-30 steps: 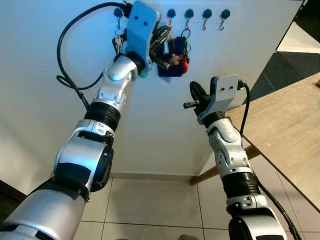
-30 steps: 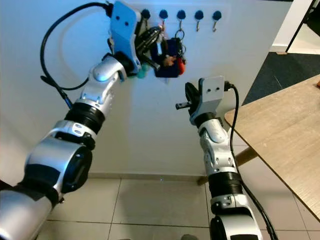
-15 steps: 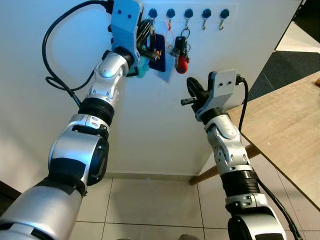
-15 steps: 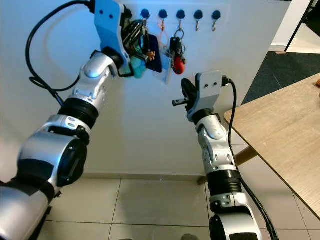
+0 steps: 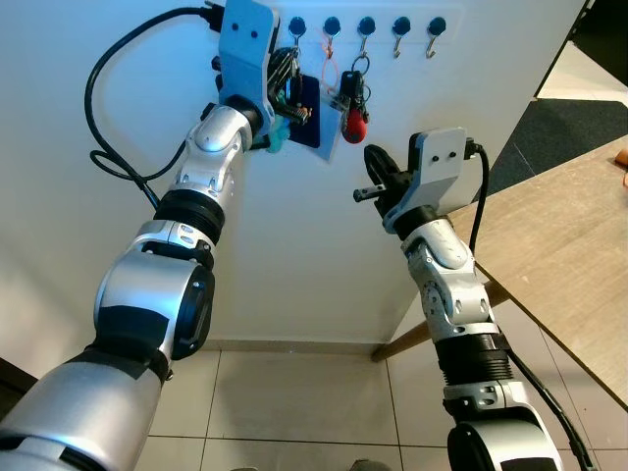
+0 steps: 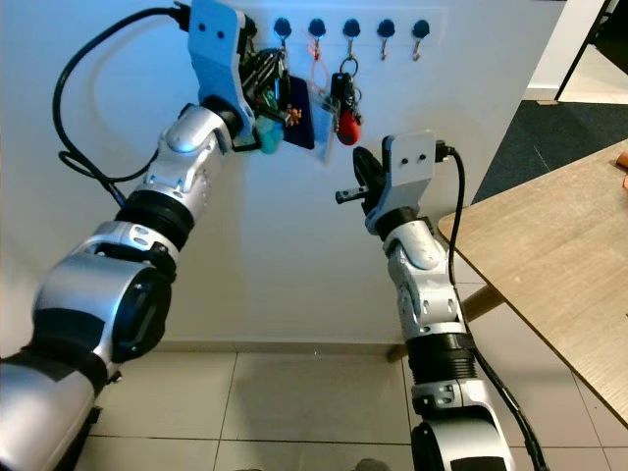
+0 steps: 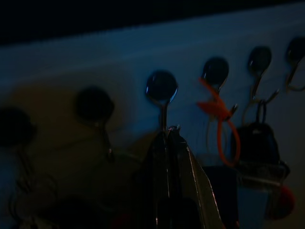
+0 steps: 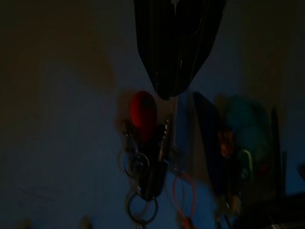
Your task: Hang keys on a hook
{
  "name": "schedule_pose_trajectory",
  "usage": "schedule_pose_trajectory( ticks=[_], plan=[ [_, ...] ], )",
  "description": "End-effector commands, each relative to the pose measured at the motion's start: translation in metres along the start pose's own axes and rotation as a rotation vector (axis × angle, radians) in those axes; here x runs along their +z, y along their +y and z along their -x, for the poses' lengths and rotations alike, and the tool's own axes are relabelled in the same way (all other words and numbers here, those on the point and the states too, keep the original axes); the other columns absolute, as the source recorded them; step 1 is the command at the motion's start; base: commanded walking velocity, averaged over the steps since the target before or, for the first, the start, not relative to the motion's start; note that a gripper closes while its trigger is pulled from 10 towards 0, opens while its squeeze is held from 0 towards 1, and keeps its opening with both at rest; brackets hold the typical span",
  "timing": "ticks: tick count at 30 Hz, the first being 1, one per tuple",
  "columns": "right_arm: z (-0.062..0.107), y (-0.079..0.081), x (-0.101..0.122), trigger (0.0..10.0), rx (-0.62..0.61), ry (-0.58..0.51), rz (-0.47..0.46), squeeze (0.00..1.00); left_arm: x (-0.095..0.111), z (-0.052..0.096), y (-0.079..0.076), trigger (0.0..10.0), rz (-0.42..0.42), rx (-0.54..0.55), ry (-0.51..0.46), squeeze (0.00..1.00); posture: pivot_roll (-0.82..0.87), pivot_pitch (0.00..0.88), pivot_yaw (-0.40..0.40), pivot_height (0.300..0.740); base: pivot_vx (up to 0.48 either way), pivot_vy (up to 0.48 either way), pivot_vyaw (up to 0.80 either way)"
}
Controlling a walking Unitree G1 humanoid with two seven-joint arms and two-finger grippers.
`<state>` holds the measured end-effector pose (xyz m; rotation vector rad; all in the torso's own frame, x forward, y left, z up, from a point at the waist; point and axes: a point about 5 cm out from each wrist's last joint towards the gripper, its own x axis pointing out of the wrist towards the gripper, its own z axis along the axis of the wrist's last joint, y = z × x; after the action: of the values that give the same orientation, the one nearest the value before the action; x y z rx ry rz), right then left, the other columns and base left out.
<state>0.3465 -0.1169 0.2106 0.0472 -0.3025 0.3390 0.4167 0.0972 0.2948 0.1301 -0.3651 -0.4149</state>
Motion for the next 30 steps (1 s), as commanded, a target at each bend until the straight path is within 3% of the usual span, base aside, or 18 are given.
schedule_pose_trajectory(
  ticks=[1,25,26,28,29,30],
  plan=[
    [-0.0007,0.0029,0.0035,10.0,0.019,-0.003,0.013,0.0,0.0026,-0.0023,0.0004,10.0,-0.005,0.001,0.011,0.0,-0.01,0.048,0.008,0.74,0.0,0.0,0.0],
    [-0.0018,0.0058,0.012,10.0,0.028,-0.022,-0.024,0.0,-0.0033,-0.0026,-0.0056,10.0,0.024,-0.037,0.048,0.0,0.0,0.053,0.005,0.74,0.0,0.0,0.0],
    [-0.0019,0.0058,0.0122,10.0,0.027,-0.023,-0.026,0.0,-0.0032,-0.0026,-0.0056,10.0,0.024,-0.036,0.047,0.82,0.0,0.054,0.004,0.74,0.0,0.0,0.0],
    [-0.0019,0.0058,0.0122,10.0,0.027,-0.023,-0.026,0.0,-0.0032,-0.0026,-0.0056,10.0,0.024,-0.036,0.047,0.82,0.0,0.054,0.004,0.74,0.0,0.0,0.0],
    [-0.0018,0.0058,0.0123,10.0,0.026,-0.023,-0.028,0.0,-0.0023,-0.0027,-0.0046,10.0,0.031,-0.025,0.04,1.0,0.0,0.055,0.004,0.74,0.0,0.0,0.0],
    [-0.0018,0.0057,0.0125,10.0,0.025,-0.023,-0.03,0.0,-0.001,-0.0029,-0.0035,10.0,0.042,-0.014,0.031,1.0,0.0,0.056,0.003,0.74,0.0,0.0,0.0]
  ],
)
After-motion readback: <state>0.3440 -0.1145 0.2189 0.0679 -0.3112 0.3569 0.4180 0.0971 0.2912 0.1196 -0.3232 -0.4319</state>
